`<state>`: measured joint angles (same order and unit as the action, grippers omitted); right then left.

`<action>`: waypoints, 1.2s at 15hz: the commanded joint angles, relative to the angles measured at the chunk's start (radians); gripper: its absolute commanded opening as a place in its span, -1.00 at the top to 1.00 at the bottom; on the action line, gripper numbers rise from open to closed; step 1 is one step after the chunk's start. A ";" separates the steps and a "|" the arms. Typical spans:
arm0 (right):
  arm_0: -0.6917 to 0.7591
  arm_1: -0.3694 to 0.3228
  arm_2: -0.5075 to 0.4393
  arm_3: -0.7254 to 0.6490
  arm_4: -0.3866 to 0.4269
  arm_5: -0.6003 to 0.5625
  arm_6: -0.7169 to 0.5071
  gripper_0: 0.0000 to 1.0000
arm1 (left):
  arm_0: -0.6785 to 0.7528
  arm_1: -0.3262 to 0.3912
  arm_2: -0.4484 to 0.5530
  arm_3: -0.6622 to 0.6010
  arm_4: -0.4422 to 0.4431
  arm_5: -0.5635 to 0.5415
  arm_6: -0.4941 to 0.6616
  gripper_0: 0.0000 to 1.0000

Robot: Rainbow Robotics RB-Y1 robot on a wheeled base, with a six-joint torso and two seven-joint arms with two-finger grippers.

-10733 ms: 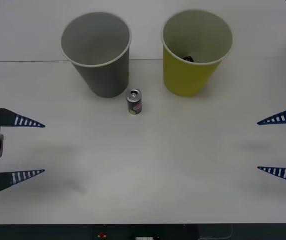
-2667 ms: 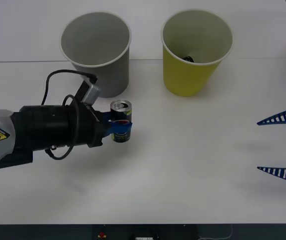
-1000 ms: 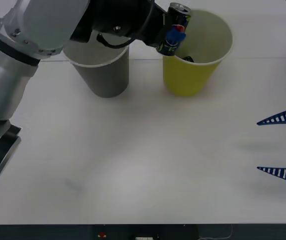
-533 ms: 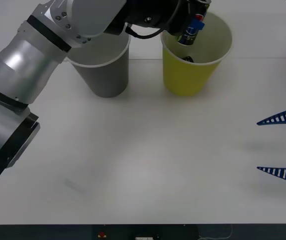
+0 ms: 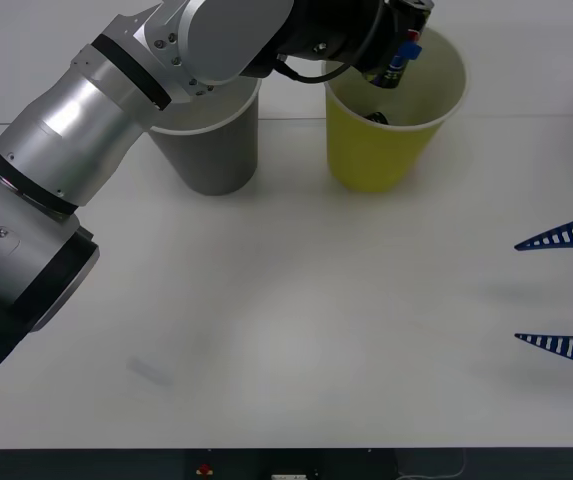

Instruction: Put the can into the green bin and the plastic bottle into the gray bin

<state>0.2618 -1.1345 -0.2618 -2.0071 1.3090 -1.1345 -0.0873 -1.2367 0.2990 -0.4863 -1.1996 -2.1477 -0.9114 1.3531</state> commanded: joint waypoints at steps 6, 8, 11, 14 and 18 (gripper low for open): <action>0.000 0.000 0.000 0.000 0.000 0.000 0.000 -1.00 | 0.033 0.051 0.000 -0.043 0.124 -0.001 -0.074 -1.00; 0.000 0.000 0.000 0.000 0.000 0.000 0.000 -1.00 | 0.122 0.141 0.005 -0.182 0.207 -0.001 -0.097 -1.00; 0.000 0.000 0.000 0.000 0.000 0.000 0.000 -1.00 | 0.257 0.261 0.048 -0.348 0.331 -0.001 -0.200 -1.00; 0.000 0.000 0.000 0.000 0.000 0.000 0.000 -1.00 | 0.398 0.325 0.161 -0.518 0.350 -0.106 -0.221 -1.00; 0.000 0.000 0.000 0.000 0.000 0.000 0.000 -1.00 | 0.556 0.353 0.339 -0.702 0.351 -0.273 -0.244 -1.00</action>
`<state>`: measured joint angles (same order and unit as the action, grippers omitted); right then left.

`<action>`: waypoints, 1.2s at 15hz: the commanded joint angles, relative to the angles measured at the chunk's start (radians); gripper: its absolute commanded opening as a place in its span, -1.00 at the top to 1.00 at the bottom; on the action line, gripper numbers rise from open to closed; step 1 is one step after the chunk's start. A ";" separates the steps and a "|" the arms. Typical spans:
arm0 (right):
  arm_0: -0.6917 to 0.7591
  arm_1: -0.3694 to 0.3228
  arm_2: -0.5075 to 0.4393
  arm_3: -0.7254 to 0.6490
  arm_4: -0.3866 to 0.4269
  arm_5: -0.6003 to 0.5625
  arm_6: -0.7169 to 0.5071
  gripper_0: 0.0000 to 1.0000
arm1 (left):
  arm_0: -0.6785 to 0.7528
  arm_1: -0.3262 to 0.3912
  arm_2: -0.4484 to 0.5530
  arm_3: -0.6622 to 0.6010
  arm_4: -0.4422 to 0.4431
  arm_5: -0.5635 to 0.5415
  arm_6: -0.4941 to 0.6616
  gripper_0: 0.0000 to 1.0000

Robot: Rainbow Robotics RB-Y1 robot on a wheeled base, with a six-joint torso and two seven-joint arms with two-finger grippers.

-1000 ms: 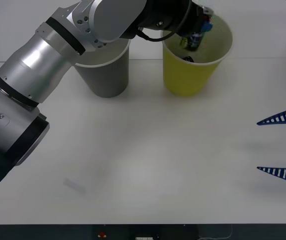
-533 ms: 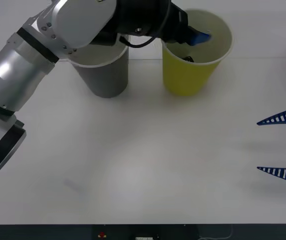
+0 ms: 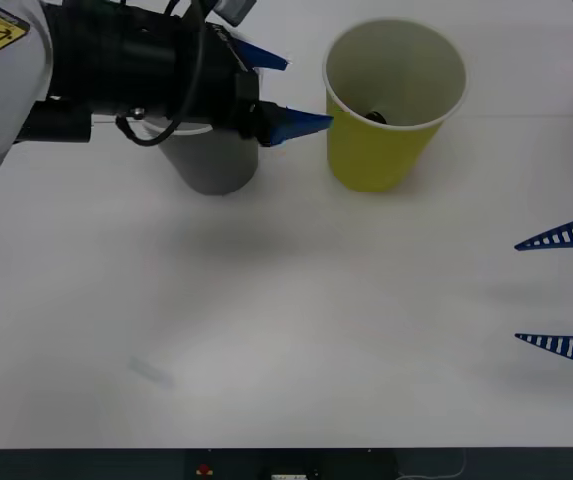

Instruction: Put the can into the green bin and the plastic bottle into the gray bin

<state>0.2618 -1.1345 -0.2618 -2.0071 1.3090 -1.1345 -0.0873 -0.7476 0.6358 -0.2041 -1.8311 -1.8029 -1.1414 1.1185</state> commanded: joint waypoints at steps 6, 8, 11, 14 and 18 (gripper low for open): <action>0.000 0.000 0.000 0.000 0.000 0.000 0.000 -1.00 | 0.294 0.151 0.126 -0.205 0.076 -0.047 -0.164 -1.00; 0.000 0.000 0.000 0.000 0.000 0.000 0.000 -1.00 | 0.335 0.200 0.130 -0.206 0.122 -0.047 -0.226 -1.00; 0.000 0.000 0.000 0.000 0.000 0.000 0.000 -1.00 | 0.384 0.285 0.130 -0.206 0.181 -0.047 -0.325 -1.00; 0.000 0.000 0.000 0.000 0.000 0.000 0.000 -1.00 | 0.438 0.340 0.132 -0.206 0.215 -0.047 -0.437 -1.00; 0.000 0.000 0.000 0.000 0.000 0.000 0.000 -1.00 | 0.510 0.400 0.138 -0.206 0.255 -0.046 -0.560 -1.00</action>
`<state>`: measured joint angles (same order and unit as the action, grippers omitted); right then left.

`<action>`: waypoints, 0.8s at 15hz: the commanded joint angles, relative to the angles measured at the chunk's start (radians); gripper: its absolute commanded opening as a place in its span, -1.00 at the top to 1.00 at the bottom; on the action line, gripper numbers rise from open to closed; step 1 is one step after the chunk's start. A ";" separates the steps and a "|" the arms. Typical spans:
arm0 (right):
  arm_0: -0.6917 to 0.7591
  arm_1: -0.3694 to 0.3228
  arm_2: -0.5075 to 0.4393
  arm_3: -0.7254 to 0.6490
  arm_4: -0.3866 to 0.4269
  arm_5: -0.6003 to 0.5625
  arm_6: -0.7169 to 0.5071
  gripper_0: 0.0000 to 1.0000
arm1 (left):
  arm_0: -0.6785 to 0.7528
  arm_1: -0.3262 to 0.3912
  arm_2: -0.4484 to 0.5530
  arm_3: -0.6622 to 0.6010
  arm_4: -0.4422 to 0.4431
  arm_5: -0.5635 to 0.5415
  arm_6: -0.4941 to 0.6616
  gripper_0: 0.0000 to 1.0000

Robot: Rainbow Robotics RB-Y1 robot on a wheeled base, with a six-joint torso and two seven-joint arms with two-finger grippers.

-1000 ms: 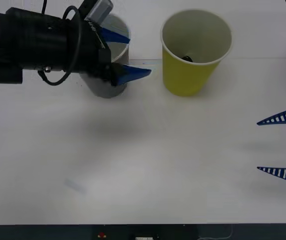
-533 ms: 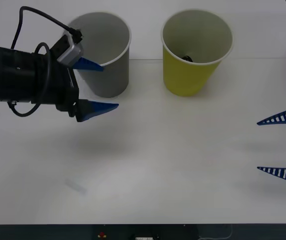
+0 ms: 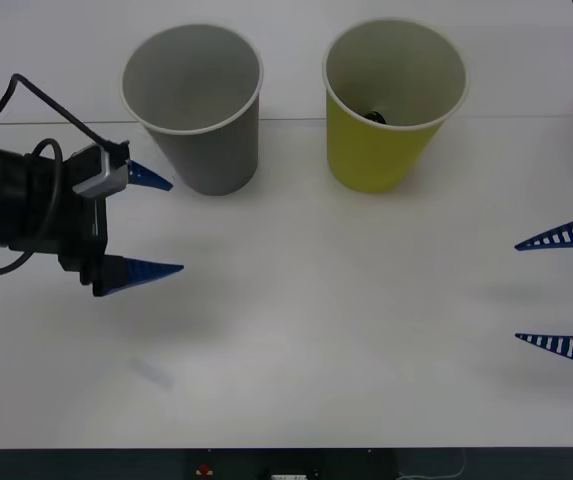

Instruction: Put the can into the green bin and the plastic bottle into the gray bin

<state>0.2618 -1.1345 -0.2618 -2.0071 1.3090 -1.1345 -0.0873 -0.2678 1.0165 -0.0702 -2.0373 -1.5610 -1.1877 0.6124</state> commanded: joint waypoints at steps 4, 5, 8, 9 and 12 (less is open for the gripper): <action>0.000 0.000 0.000 0.000 0.000 0.000 0.000 -1.00 | 0.074 0.043 0.010 0.000 0.035 0.002 -0.100 -1.00; 0.000 0.000 0.000 0.000 0.000 0.000 0.000 -1.00 | 0.079 0.050 0.013 0.000 0.038 0.002 -0.122 -1.00; 0.000 0.000 0.000 0.000 0.000 0.000 0.000 -1.00 | 0.101 0.074 0.020 0.008 0.041 0.004 -0.157 -1.00; 0.000 0.000 0.000 0.000 0.000 0.000 0.000 -1.00 | 0.108 0.082 0.020 0.008 0.042 0.005 -0.163 -1.00; 0.000 0.000 0.000 0.000 0.000 0.000 0.000 -1.00 | 0.151 0.097 0.036 0.009 0.059 0.023 -0.181 -1.00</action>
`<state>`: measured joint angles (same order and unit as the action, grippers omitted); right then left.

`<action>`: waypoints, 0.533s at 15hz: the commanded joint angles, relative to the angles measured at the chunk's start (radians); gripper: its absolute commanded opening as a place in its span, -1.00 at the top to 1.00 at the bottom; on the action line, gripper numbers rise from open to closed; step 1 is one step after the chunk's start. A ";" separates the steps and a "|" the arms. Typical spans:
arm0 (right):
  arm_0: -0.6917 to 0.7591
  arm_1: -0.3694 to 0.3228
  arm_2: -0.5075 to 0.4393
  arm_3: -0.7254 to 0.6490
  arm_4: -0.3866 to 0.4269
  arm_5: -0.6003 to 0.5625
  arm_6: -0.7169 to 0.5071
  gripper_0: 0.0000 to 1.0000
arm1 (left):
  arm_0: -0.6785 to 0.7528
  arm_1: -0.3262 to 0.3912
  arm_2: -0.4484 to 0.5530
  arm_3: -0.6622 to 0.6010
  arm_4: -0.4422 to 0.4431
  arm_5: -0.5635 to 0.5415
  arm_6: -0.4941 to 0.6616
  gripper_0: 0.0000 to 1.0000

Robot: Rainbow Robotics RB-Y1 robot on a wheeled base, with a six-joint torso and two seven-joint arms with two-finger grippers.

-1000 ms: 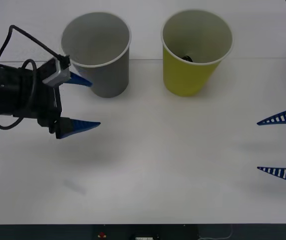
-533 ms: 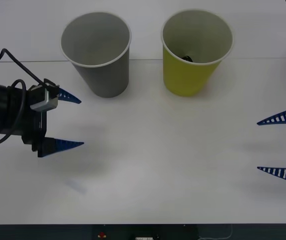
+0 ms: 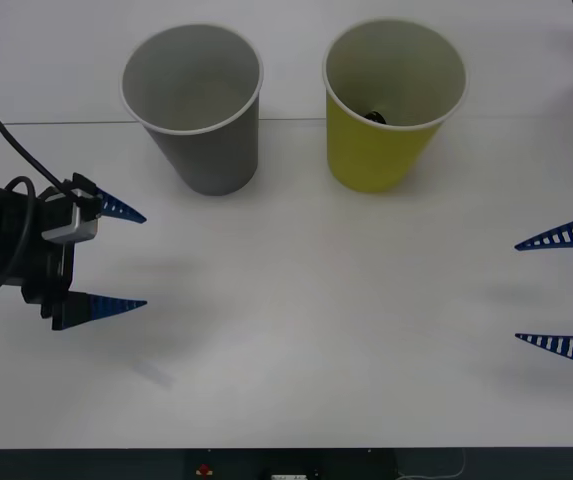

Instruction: Put the can into the green bin and the plastic bottle into the gray bin

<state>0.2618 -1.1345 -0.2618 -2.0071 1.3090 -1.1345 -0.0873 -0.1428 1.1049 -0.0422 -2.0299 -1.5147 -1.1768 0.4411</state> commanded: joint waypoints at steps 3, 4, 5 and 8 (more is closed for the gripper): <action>0.000 0.000 0.000 0.000 0.000 0.000 0.000 -1.00 | 0.074 0.023 0.028 0.002 0.048 0.023 -0.030 -1.00; 0.000 0.000 0.000 0.000 0.000 0.000 0.000 -1.00 | 0.083 0.023 0.036 0.002 0.050 0.022 -0.036 -1.00; 0.000 0.000 0.000 0.000 0.000 0.000 0.000 -1.00 | 0.088 0.023 0.038 0.002 0.053 0.022 -0.042 -1.00; 0.000 0.000 0.000 0.000 0.000 0.000 0.000 -1.00 | 0.101 0.023 0.038 0.042 0.099 0.022 -0.062 -1.00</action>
<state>0.2618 -1.1345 -0.2618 -2.0071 1.3090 -1.1345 -0.0873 -0.0422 1.1268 -0.0046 -2.0018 -1.4294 -1.1546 0.3862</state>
